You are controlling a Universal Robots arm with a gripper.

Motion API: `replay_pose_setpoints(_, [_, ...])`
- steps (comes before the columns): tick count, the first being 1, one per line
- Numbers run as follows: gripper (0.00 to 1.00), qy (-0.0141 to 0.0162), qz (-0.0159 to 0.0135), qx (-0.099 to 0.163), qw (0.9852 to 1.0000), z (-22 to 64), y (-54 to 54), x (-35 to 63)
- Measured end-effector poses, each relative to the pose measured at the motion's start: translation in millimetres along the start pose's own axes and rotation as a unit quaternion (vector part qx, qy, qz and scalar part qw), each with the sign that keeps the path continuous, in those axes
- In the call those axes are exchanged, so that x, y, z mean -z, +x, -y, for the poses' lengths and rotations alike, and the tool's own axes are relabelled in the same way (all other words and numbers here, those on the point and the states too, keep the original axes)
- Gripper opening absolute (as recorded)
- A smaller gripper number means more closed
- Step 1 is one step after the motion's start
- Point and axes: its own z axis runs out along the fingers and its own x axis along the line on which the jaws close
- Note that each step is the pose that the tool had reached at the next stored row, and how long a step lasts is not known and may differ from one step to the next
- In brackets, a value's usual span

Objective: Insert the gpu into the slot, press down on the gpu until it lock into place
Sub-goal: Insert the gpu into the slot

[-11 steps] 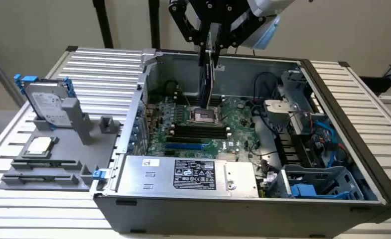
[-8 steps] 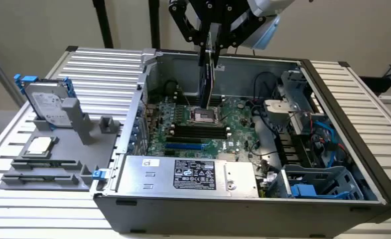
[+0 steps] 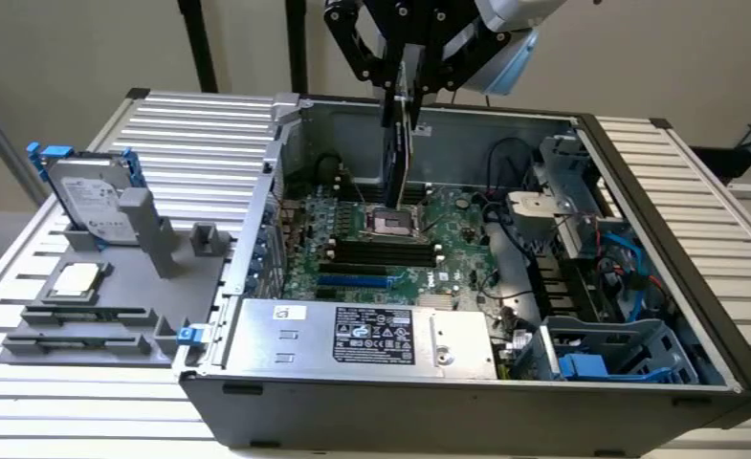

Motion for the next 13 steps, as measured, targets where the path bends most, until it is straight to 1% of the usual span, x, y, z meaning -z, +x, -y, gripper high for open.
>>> replay_pose_setpoints(7, [0.26, 0.0, 0.0, 0.0, 1.0, 0.0, 0.0, 0.0])
replay_pose_setpoints(10, [0.26, 0.0001, -0.0001, 0.001, 1.0, -1.6, -1.0, 0.0])
replay_pose_setpoints(13, [0.26, 0.0006, -0.0012, 0.016, 0.9999, -1.8, -1.3, -0.1])
